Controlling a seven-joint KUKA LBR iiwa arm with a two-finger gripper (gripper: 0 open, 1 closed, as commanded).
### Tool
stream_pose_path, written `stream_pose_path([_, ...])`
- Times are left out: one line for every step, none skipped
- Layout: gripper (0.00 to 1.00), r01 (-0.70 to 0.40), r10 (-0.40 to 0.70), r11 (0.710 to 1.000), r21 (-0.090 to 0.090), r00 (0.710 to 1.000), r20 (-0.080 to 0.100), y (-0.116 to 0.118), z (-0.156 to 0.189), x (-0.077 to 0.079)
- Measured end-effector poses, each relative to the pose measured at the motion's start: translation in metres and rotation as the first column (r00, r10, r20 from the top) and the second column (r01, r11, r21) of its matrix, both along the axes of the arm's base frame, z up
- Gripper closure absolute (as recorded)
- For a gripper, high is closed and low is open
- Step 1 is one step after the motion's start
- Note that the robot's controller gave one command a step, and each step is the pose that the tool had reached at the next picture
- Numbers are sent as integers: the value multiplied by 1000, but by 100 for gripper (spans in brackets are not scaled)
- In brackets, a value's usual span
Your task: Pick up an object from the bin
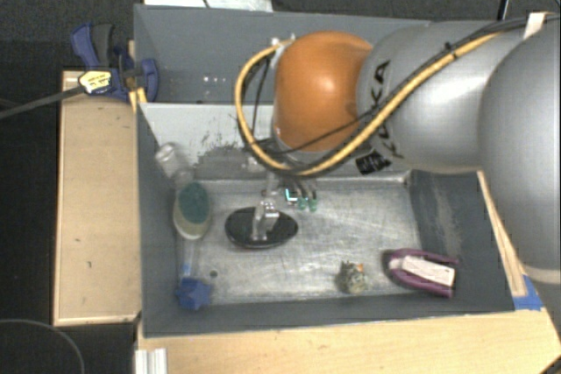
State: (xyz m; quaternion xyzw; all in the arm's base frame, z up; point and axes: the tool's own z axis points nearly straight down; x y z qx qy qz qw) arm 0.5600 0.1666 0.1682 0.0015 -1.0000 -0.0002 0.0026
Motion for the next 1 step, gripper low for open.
stream_pose_path([0, -35, 35, 999, 3, 999, 11, -26, -98, 12])
